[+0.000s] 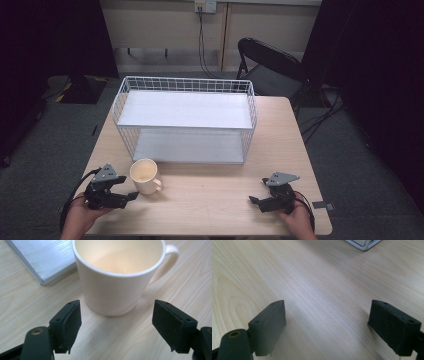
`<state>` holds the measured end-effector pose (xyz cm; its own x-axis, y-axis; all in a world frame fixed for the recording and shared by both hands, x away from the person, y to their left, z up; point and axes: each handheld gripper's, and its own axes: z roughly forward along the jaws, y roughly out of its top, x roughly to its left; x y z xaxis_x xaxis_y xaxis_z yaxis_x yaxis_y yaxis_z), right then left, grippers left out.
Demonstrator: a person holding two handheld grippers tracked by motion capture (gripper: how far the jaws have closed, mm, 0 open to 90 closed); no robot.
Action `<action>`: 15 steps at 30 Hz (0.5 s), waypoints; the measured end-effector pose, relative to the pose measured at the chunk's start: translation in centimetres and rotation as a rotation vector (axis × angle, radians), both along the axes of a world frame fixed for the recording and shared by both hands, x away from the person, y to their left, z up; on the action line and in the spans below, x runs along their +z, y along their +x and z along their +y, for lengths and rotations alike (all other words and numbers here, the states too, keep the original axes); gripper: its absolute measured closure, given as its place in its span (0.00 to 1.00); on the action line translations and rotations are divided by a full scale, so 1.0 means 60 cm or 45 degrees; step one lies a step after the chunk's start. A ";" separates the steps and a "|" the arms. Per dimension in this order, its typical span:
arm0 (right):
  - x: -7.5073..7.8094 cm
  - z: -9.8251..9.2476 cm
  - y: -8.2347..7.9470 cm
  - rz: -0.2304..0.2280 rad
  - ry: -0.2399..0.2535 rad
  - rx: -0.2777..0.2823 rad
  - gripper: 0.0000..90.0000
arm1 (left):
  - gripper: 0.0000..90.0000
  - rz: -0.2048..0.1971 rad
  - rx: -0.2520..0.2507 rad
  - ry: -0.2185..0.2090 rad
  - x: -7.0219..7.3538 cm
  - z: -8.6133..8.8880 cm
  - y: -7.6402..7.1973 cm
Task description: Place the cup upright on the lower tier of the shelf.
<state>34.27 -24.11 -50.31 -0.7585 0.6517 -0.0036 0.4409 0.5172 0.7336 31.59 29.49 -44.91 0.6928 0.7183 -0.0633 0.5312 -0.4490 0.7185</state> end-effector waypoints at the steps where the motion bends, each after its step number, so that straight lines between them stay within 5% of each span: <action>1: 0.000 0.000 0.000 0.000 0.000 0.000 0.15 | 0.26 0.008 0.001 -0.004 0.002 0.000 0.000; 15: 0.000 0.000 0.000 0.000 0.000 0.000 0.15 | 0.27 0.017 0.032 -0.059 0.023 0.004 0.001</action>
